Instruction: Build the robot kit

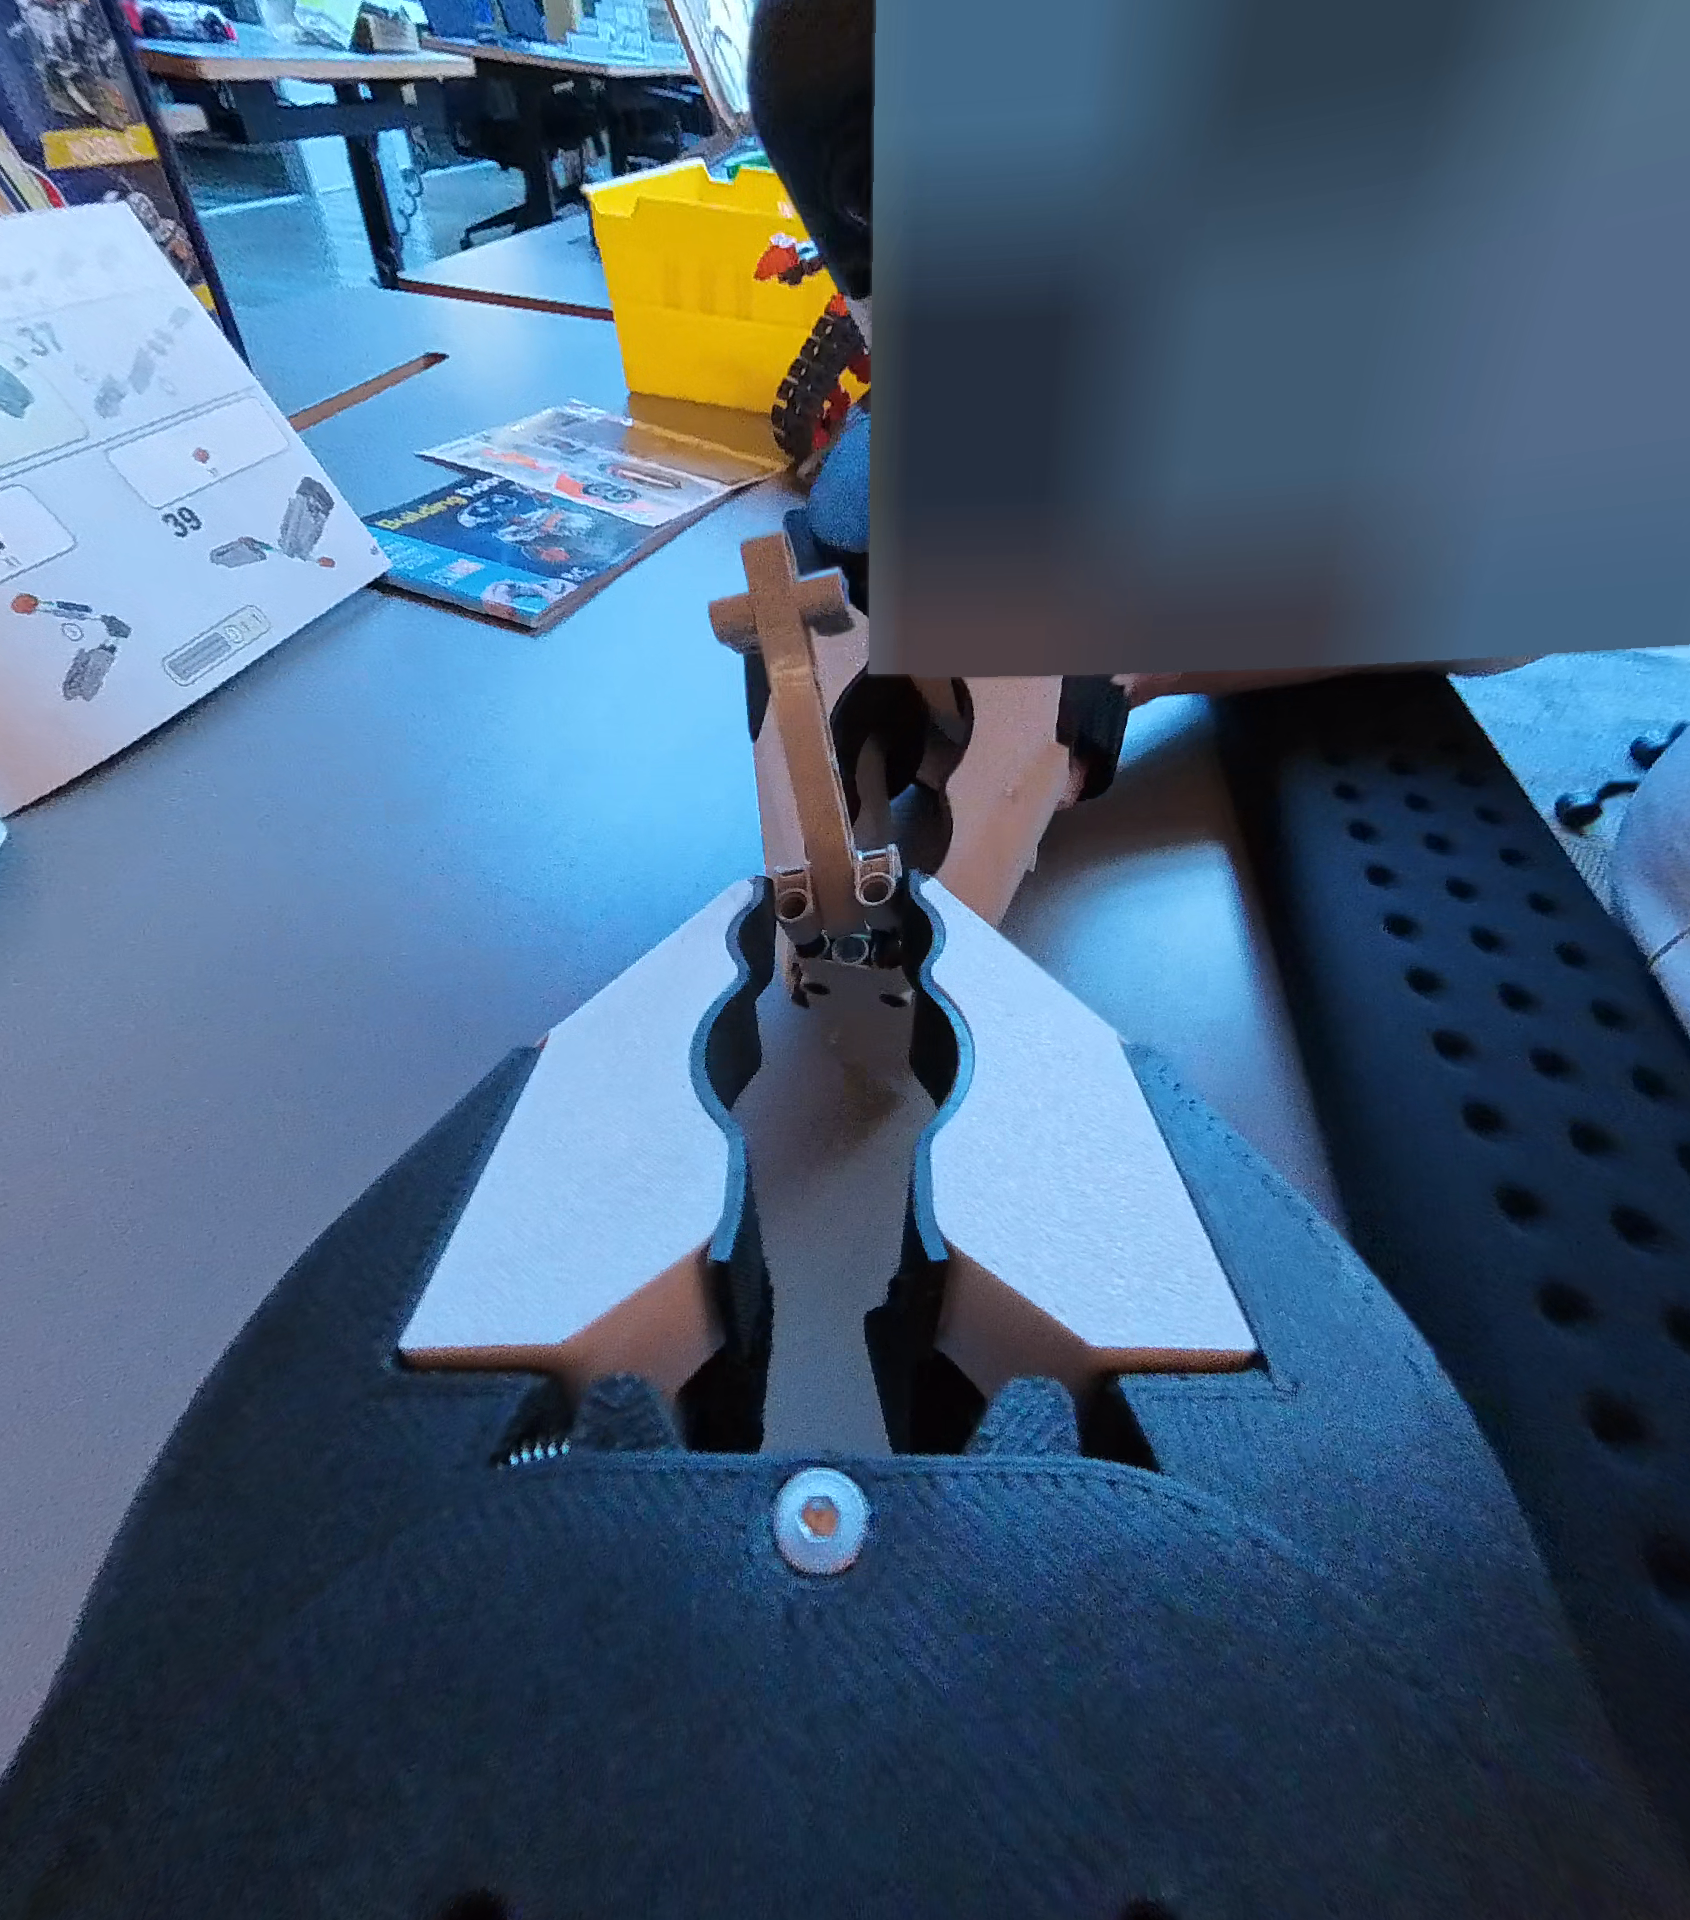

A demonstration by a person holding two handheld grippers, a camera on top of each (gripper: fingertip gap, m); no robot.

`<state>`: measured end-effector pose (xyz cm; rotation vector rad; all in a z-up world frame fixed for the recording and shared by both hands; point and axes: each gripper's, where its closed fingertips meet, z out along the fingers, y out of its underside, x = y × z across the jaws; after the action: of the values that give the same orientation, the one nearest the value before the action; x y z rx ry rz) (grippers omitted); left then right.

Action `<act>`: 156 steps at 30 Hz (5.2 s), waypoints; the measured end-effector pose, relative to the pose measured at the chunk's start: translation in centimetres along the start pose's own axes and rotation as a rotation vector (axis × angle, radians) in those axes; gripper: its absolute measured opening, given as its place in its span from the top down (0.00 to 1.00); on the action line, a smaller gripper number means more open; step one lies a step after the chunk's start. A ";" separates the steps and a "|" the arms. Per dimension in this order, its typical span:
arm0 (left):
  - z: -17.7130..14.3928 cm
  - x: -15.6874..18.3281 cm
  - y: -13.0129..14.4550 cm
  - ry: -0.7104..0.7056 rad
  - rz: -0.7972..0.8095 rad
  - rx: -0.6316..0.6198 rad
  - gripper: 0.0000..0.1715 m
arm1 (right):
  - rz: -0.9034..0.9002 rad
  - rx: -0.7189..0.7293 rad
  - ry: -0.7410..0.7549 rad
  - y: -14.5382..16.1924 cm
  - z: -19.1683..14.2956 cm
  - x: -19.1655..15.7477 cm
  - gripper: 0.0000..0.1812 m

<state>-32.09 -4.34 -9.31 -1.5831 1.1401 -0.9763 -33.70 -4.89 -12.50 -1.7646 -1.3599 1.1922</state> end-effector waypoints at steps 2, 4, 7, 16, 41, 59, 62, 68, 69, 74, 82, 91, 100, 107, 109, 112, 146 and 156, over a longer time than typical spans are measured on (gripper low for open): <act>0.3 0.0 0.1 -0.013 0.023 -0.013 0.87 | 0.011 -0.006 -0.001 0.1 -0.1 0.1 0.87; 0.4 0.0 0.1 -0.018 0.032 -0.016 0.87 | 0.026 -0.005 -0.009 0.2 -0.2 0.1 0.86; 0.5 0.1 0.3 -0.032 0.053 -0.034 0.87 | 0.032 -0.002 -0.006 0.3 -0.5 0.2 0.86; 1.8 0.9 0.3 -0.055 0.140 -0.089 0.87 | 0.003 0.031 -0.043 0.1 -1.8 -0.1 0.85; 2.8 2.1 0.0 -0.084 0.261 -0.138 0.87 | -0.141 -0.004 0.008 1.3 -2.8 -0.6 0.77; 2.2 3.4 -1.2 0.036 0.172 -0.031 0.87 | -0.158 0.019 -0.095 1.1 -3.1 -2.1 0.86; 2.0 3.5 -1.5 0.034 0.196 -0.012 0.87 | -0.112 0.047 -0.137 0.7 -3.3 -2.4 0.86; 2.1 3.3 -1.8 0.003 0.218 0.001 0.87 | -0.050 0.065 -0.172 0.5 -3.4 -2.4 0.86; 2.1 3.3 -1.8 -0.005 0.222 0.000 0.87 | -0.036 0.068 -0.174 0.4 -3.4 -2.4 0.86; 2.2 2.8 -1.4 -0.038 0.232 -0.018 0.87 | -0.011 0.050 -0.162 0.6 -3.2 -2.1 0.86; 2.3 2.0 -1.0 -0.040 0.145 -0.022 0.87 | 0.085 0.036 -0.145 0.8 -2.9 -1.4 0.86; 2.1 0.3 -1.2 -0.027 -0.028 0.010 0.87 | 0.267 0.090 -0.176 0.0 -2.7 -0.4 0.86; 2.1 -1.6 -0.3 -0.039 -0.235 0.008 0.87 | 0.269 0.100 -0.088 -0.1 -2.8 0.9 0.79; 2.2 -3.6 1.6 -0.121 -0.545 -0.054 0.87 | -0.070 0.062 0.250 -0.7 -3.2 2.3 0.75; 2.4 -3.7 2.1 -0.125 -0.639 -0.056 0.87 | -0.146 0.011 0.329 -0.5 -2.8 2.4 0.75; 2.6 -3.8 2.4 -0.143 -0.730 -0.053 0.87 | -0.224 -0.086 0.456 0.4 -2.4 3.6 0.75; 2.1 -6.1 3.7 -0.262 -1.021 0.053 0.87 | -0.074 -0.136 0.540 1.3 -0.9 5.4 0.96; 1.8 -6.5 3.5 -0.282 -1.036 0.084 0.86 | -0.048 -0.141 0.557 1.1 -0.7 5.7 0.96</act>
<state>-32.84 1.85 -13.74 -2.1783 0.0068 -1.3372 -32.26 0.24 -14.81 -1.9536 -1.1553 0.5217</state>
